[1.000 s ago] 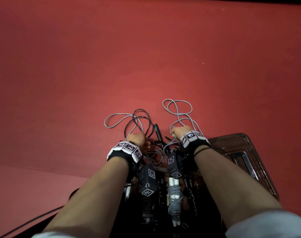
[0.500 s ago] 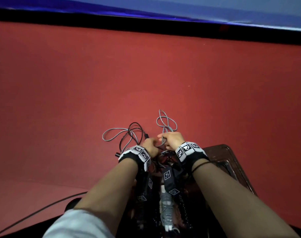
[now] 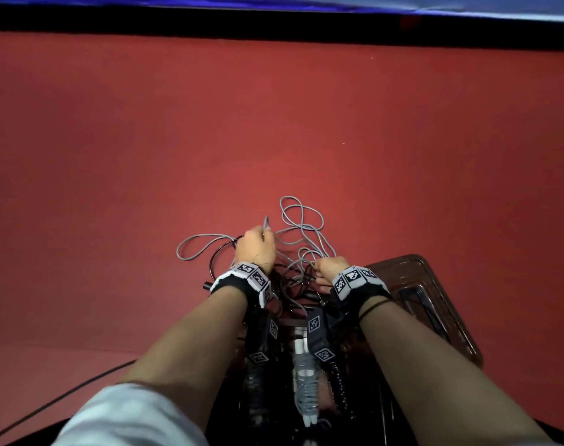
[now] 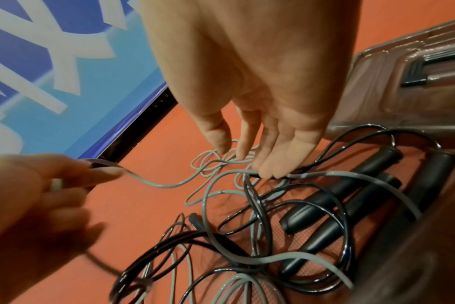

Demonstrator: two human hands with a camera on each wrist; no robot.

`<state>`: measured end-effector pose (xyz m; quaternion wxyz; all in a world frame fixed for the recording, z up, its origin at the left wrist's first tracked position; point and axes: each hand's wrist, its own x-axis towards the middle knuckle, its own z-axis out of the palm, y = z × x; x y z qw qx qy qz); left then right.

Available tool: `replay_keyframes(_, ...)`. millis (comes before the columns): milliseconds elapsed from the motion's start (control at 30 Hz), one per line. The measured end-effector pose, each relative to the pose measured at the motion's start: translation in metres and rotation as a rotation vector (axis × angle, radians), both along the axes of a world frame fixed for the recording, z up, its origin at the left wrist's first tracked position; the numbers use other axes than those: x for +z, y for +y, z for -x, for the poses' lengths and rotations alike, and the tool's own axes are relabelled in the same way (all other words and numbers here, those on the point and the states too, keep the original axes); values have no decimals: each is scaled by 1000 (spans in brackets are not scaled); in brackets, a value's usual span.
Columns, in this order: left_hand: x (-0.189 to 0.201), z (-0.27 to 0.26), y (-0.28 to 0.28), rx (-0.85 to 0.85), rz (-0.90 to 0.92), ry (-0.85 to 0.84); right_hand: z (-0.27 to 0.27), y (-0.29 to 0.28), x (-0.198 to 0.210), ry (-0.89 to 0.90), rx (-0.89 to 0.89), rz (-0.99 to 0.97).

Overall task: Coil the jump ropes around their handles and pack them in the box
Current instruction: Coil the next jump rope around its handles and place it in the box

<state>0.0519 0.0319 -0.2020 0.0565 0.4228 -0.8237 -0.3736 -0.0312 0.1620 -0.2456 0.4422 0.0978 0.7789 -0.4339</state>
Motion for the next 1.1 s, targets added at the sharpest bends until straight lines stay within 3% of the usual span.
replay_keyframes(133, 10, -5, -6, 135, 77, 158, 1, -4, -3, 14, -153, 10)
replay_keyframes(300, 52, 13, -2, 21, 101, 431, 2, -10, 7, -60, -263, 128)
replay_keyframes(433, 107, 22, -4, 28, 122, 695, 8, -9, 16, 110, -256, 148)
replay_keyframes(567, 176, 21, 2, -67, 52, 843, 8, -4, 48, 306, -142, 210)
replay_keyframes(700, 231, 5, 11, -185, -25, 843, 1, -4, 106, 425, -14, 251)
replay_keyframes(867, 269, -18, 10, -230, -120, 779, 2, 3, 178, 504, 53, 262)
replay_keyframes(1000, 258, -35, -6, -245, 5, 548, 14, 19, 237, 694, -30, 273)
replay_keyframes(1100, 238, -52, -15, -196, 60, 473, 11, 31, 261, 722, -41, 299)
